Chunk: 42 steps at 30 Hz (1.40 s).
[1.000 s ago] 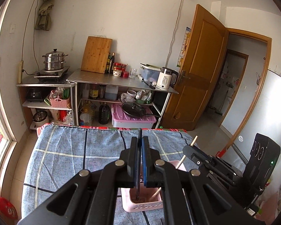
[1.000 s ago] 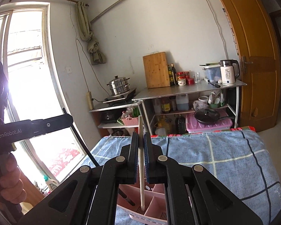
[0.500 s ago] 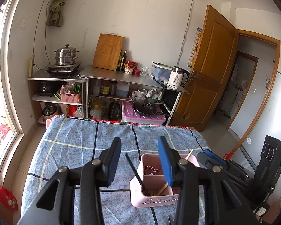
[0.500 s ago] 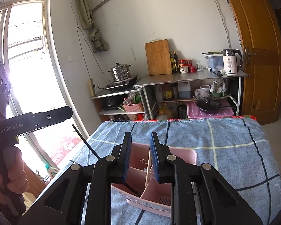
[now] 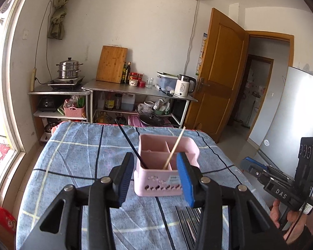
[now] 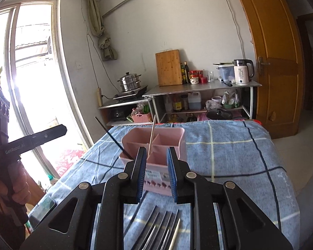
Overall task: Organize utensils
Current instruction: 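Open the left tool over the basket while the right tool releases its wooden chopstick, then grasp another black chopstick with the left tool while the right tool grasps a wooden chopstick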
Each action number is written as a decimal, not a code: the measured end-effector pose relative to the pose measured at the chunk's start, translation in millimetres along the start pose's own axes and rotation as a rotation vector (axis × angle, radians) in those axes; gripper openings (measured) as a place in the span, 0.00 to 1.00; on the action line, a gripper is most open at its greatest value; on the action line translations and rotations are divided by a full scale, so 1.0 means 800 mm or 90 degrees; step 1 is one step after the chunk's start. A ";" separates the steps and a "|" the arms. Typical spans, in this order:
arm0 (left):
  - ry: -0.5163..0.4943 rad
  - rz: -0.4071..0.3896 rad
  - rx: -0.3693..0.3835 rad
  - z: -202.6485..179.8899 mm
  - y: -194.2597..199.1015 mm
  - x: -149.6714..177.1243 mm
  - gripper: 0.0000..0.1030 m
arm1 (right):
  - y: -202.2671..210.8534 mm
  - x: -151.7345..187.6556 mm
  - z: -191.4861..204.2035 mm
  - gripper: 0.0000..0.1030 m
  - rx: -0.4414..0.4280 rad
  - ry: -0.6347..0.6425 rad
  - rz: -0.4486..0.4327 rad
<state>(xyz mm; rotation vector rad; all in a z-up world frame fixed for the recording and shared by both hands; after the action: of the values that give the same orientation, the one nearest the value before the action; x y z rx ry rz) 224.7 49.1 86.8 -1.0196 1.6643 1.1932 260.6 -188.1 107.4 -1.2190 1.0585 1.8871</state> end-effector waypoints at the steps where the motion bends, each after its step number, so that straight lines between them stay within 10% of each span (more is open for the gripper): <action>1: -0.002 0.005 0.005 -0.004 0.004 0.011 0.43 | 0.009 0.009 -0.003 0.20 0.005 -0.002 0.003; 15: -0.004 0.112 0.045 -0.046 0.012 0.161 0.43 | 0.056 0.136 -0.034 0.20 0.037 -0.055 0.105; 42: -0.034 0.284 0.017 -0.066 -0.078 0.266 0.43 | -0.011 0.240 -0.045 0.20 0.063 -0.027 0.277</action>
<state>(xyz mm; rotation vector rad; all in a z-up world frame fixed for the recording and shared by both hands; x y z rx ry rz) 204.5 -46.4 -119.3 -0.6072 1.9180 1.4614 213.5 -198.6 -81.7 -0.9399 1.4658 2.1360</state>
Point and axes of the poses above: each gripper's, at about its wrist camera, not at the fingertips, and y roughly against the way its jaws point, z to its left, x to its underside, the point moved 10 cm from there along -y, roughly the way its jaws point, and after that the axes turned 9 degrees about -z, right-handed, at the moved point
